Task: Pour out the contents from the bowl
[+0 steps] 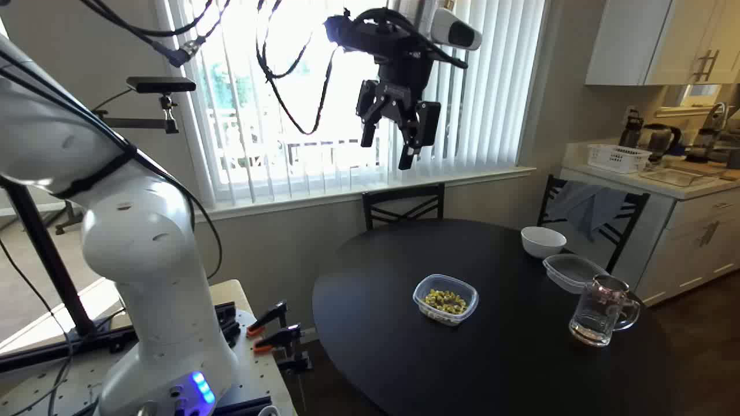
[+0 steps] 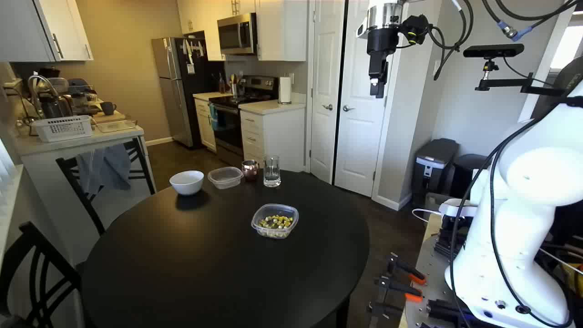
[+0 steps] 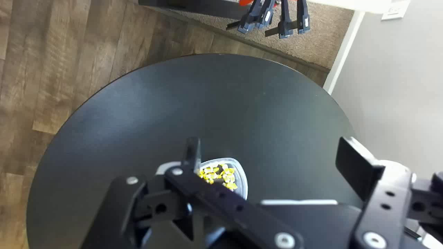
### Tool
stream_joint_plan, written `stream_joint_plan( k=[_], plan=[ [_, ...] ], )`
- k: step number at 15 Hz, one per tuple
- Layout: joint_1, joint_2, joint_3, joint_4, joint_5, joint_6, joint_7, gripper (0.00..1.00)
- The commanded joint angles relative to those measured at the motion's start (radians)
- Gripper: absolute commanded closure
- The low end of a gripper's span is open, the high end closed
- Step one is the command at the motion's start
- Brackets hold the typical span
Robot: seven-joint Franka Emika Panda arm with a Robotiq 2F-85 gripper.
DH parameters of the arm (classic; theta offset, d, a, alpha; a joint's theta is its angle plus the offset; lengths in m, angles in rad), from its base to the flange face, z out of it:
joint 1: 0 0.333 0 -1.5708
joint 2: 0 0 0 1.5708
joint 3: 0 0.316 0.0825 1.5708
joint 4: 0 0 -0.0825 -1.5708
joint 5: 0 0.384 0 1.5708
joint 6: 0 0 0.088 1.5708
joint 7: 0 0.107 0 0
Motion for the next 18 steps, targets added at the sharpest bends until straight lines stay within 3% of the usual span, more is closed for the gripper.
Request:
stream_joint_plan(
  k=[1,16,18],
  plan=[
    [-0.025,0.005,0.019,0.003,0.009,-0.003,-0.010,0.00],
    [-0.025,0.005,0.019,0.003,0.009,-0.003,-0.010,0.00],
    [-0.027,0.057,0.043,-0.022,0.009,0.085,0.058,0.00]
  ],
)
